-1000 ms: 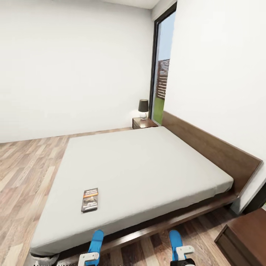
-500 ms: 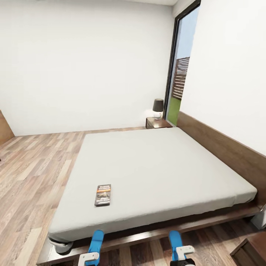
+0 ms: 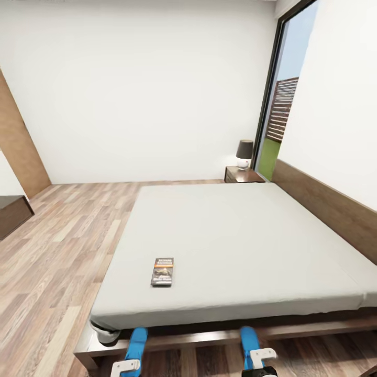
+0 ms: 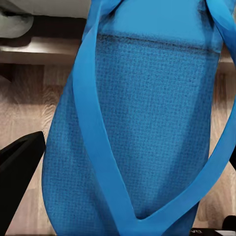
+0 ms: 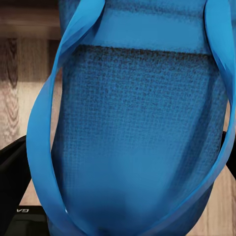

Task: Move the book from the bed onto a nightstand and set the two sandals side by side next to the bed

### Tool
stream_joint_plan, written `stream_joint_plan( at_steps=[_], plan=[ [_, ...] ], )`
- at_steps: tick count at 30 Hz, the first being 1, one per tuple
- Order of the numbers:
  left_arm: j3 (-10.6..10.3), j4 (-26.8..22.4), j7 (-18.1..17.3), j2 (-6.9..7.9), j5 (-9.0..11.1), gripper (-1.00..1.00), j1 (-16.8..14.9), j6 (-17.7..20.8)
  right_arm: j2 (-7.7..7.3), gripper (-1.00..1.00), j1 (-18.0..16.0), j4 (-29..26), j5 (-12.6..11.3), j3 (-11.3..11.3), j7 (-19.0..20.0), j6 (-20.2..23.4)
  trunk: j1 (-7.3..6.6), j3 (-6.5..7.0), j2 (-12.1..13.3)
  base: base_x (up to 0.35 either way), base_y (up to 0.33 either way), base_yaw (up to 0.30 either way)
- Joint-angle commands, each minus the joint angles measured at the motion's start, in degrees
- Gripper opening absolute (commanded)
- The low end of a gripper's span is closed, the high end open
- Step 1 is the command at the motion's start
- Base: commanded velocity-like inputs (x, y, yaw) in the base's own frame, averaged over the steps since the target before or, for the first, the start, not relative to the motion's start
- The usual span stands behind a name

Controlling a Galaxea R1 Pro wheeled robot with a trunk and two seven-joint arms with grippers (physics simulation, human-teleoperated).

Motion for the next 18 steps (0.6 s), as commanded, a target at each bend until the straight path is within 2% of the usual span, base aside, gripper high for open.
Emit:
stream_joint_plan(
  at_steps=[1, 6, 18],
  plan=[
    [-0.52, 0.10, 0.36, 0.02, 0.48, -1.00, -0.02, -0.26, -0.03, -1.00, -0.01, -0.12, 0.04, 0.46, -0.34, 0.41, 0.01, -0.11, -0.07, 0.000, 0.000, 0.226],
    [-0.52, 0.10, 0.27, 0.02, 0.48, -1.00, 0.03, -0.27, -0.03, -1.00, -0.01, -0.12, 0.00, 0.46, -0.34, 0.41, 0.01, -0.21, -0.07, 0.000, 0.000, 0.177],
    [-0.52, 0.10, 0.33, 0.02, 0.48, -1.00, 0.04, -0.27, -0.20, -1.00, -0.01, -0.12, 0.06, 0.46, -0.34, 0.41, 0.01, -0.23, -0.07, 0.000, 0.000, 0.019]
  ],
)
